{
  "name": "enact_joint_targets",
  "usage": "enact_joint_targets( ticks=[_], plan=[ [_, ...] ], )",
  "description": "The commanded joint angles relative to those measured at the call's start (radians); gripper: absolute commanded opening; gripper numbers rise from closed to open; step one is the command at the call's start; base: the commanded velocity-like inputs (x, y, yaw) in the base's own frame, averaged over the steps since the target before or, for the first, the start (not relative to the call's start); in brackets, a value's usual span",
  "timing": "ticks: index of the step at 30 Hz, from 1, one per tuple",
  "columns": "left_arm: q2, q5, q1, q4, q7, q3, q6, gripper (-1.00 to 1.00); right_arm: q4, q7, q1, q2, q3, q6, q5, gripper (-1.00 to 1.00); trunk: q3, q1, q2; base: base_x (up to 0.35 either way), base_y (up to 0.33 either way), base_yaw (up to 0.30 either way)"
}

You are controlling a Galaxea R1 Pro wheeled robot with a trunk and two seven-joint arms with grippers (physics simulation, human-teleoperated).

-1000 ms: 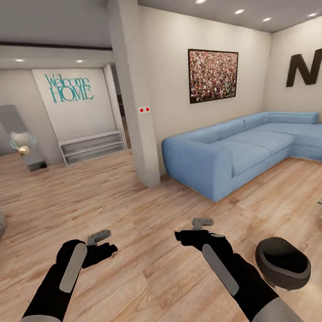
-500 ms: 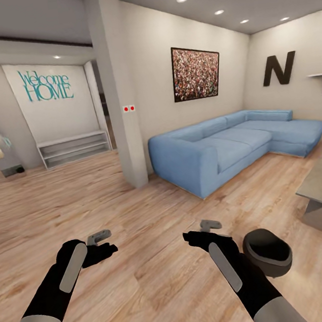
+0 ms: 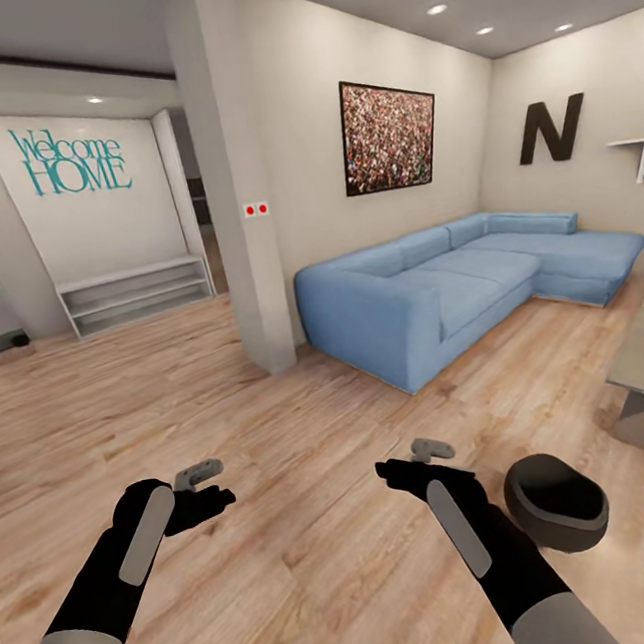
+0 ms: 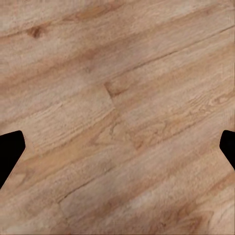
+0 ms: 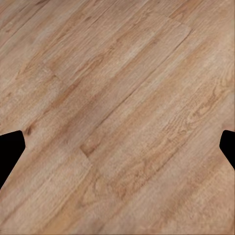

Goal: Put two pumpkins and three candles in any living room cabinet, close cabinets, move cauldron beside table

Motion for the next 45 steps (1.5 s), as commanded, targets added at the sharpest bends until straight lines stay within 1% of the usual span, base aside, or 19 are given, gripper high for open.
enact_joint_targets(
  ticks=[1, 4, 7, 15, 17, 21, 23, 25, 35, 45],
  plan=[
    [0.001, 0.010, -0.001, -0.001, 0.010, -0.003, 0.001, 1.00, 0.000, -0.010, -0.001, 0.000, -0.006, 0.002, -0.010, 1.00, -0.003, 0.000, -0.001, 0.168, 0.221, -0.004],
    [0.001, 0.010, -0.001, 0.001, 0.010, -0.004, 0.001, 1.00, 0.003, -0.007, -0.001, 0.001, -0.033, 0.002, -0.010, 1.00, -0.008, 0.000, -0.001, 0.190, 0.191, -0.002],
    [0.001, 0.010, -0.001, 0.011, 0.010, -0.004, 0.001, 1.00, 0.002, -0.007, -0.001, 0.000, -0.042, -0.005, -0.009, 1.00, -0.012, 0.000, -0.001, 0.203, 0.152, 0.006],
    [0.001, 0.008, -0.001, 0.020, 0.010, -0.004, 0.000, 1.00, -0.004, -0.005, -0.001, 0.001, -0.046, -0.014, -0.011, 1.00, -0.013, 0.000, -0.001, 0.094, 0.030, -0.011],
    [0.001, 0.008, -0.001, 0.021, 0.010, -0.004, 0.000, 1.00, -0.003, -0.005, -0.001, 0.001, -0.046, -0.014, -0.024, 1.00, -0.013, 0.000, -0.001, 0.013, 0.003, -0.141],
    [0.001, 0.009, -0.001, 0.021, 0.010, -0.004, 0.000, 1.00, 0.002, -0.005, -0.001, 0.000, -0.047, -0.014, -0.080, 1.00, -0.013, 0.000, -0.001, 0.004, 0.001, -0.244],
    [0.001, 0.009, -0.001, 0.021, 0.010, -0.004, 0.000, 1.00, 0.002, -0.004, -0.001, 0.000, -0.048, -0.014, -0.097, 1.00, -0.013, 0.000, -0.001, 0.001, 0.025, -0.277],
    [0.001, 0.010, -0.001, 0.021, 0.010, -0.004, 0.000, 1.00, 0.003, -0.005, -0.001, 0.000, -0.047, -0.014, -0.104, 1.00, -0.013, 0.000, -0.001, 0.000, 0.117, -0.285],
    [0.001, 0.010, -0.001, 0.027, 0.009, -0.004, 0.000, 1.00, 0.006, -0.005, -0.001, 0.001, -0.047, -0.015, -0.110, 1.00, -0.013, 0.000, -0.001, 0.000, 0.248, -0.292],
    [0.000, 0.009, -0.001, 0.048, 0.009, -0.005, 0.000, 1.00, 0.012, -0.004, -0.001, 0.001, -0.048, -0.017, -0.111, 1.00, -0.013, 0.000, -0.001, 0.000, 0.041, -0.294]
  ],
)
